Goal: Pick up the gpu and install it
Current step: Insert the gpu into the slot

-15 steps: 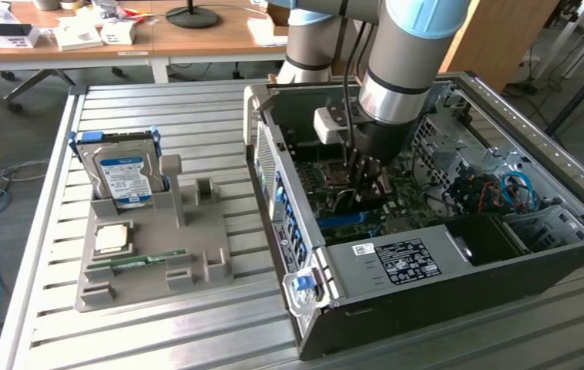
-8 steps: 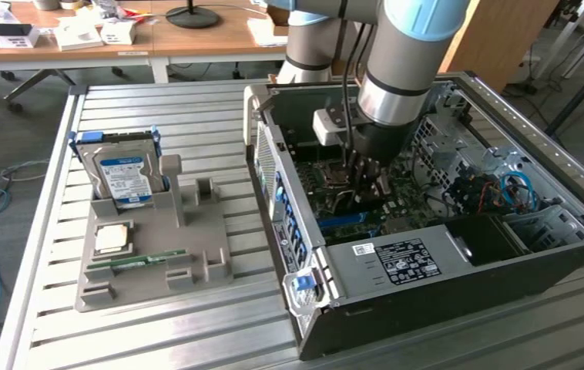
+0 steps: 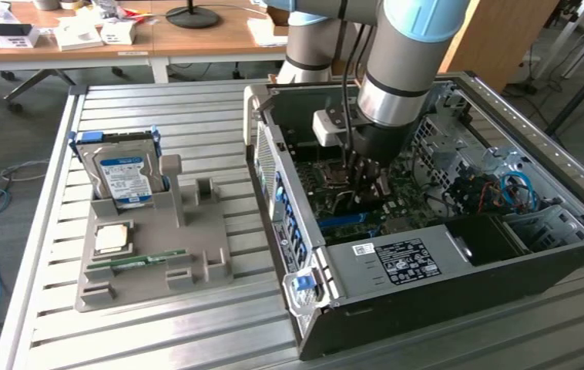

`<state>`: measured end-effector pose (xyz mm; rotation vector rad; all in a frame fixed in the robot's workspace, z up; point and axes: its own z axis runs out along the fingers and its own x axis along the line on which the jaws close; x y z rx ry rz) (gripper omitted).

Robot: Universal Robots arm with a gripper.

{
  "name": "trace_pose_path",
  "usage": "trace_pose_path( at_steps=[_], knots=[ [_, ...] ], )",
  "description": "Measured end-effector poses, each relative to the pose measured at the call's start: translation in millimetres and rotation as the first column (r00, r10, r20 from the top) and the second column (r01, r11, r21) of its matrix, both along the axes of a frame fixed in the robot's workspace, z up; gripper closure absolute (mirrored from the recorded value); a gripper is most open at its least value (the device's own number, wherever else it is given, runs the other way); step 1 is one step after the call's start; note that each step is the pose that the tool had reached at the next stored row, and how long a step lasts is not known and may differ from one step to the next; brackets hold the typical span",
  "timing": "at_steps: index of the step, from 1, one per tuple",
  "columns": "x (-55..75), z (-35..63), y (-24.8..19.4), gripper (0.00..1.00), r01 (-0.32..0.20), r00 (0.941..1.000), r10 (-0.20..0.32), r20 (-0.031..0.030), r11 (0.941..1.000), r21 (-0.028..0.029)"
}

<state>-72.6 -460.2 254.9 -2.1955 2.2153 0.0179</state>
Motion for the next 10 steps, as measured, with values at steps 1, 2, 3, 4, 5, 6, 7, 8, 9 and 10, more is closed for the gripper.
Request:
trace_pose_path(
  at_steps=[1, 2, 3, 4, 5, 6, 7, 8, 9, 10],
  knots=[
    [0.0, -0.6, 0.0, 0.73, 0.000, 1.0000, 0.000, 0.0002, 1.0000, 0.0004],
    [0.0, -1.1, 0.0, 0.73, 0.000, 1.0000, 0.000, 0.0002, 1.0000, 0.0002],
    [0.0, -1.4, 0.0, 0.73, 0.000, 1.0000, 0.000, 0.0000, 1.0000, -0.0001],
    [0.0, -2.0, 0.0, 0.73, 0.000, 1.0000, 0.000, 0.0000, 1.0000, 0.0000],
    [0.0, -2.5, 0.0, 0.73, 0.000, 1.0000, 0.000, 0.0000, 1.0000, 0.0000],
    [0.0, -2.9, 0.0, 0.73, 0.000, 1.0000, 0.000, 0.0000, 1.0000, 0.0000],
    [0.0, -3.0, -0.1, 0.73, 0.000, 1.0000, 0.000, -0.0002, 1.0000, -0.0003],
    [0.0, -3.0, -0.1, 0.73, 0.000, 1.0000, 0.000, -0.0002, 1.0000, -0.0003],
    [0.0, -3.0, -0.1, 0.73, 0.000, 1.0000, 0.000, -0.0002, 1.0000, -0.0004],
    [0.0, -3.1, 0.0, 0.73, 0.000, 1.0000, 0.000, 0.0000, 1.0000, -0.0001]
  ],
)
